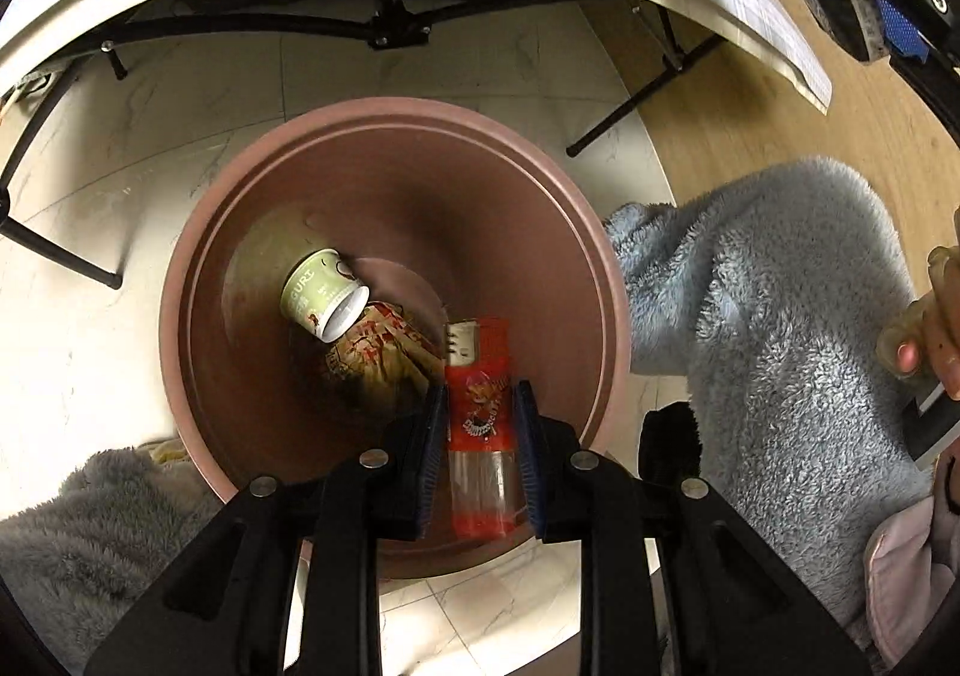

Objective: Collect trash
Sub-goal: 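Release the lighter into the bin with the left tool while the right tool releases the black bag, then move both tools back over the table toward the remaining trash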

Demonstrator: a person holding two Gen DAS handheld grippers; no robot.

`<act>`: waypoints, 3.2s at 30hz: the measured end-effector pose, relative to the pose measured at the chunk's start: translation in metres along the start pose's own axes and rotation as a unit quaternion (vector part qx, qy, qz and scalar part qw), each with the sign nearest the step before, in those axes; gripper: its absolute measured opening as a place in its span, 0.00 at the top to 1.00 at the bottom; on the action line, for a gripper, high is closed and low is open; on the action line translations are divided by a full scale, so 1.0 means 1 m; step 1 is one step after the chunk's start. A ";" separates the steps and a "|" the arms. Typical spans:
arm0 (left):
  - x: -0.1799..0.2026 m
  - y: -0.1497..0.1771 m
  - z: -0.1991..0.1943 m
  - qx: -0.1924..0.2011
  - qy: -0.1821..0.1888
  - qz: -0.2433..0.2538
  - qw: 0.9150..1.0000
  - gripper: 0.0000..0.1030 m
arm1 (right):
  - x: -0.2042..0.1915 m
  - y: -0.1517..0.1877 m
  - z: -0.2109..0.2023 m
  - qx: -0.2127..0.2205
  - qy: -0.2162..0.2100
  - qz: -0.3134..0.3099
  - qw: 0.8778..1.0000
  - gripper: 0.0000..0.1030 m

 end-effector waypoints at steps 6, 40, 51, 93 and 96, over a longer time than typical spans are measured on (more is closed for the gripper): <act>-0.004 -0.004 -0.010 0.022 -0.003 -0.017 1.000 0.52 | 0.000 0.000 0.000 0.000 0.001 0.000 1.000 0.58; -0.132 0.036 -0.176 0.365 -0.215 -0.286 0.860 0.06 | -0.091 0.079 0.102 -0.207 -0.051 -0.141 0.967 0.56; -0.136 0.035 -0.171 0.352 -0.216 -0.293 0.862 0.06 | -0.098 0.076 0.092 -0.180 -0.036 -0.160 0.970 0.06; -0.094 -0.074 -0.194 0.351 -0.252 -0.170 0.886 0.06 | 0.069 -0.032 -0.004 0.093 0.088 0.027 0.991 0.06; -0.086 -0.118 -0.205 0.358 -0.255 -0.145 0.886 0.06 | 0.086 -0.047 -0.005 0.097 0.094 0.040 0.990 0.06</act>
Point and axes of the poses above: each gripper's, at about its wrist camera, not at the fingertips, and z roughly the way its jaws point, x to its right, y to its underside, the point moved 3 cm from there along z, roughly the way its jaws point, and after that the axes turned 15 degrees about -y, right-handed, at the moved point
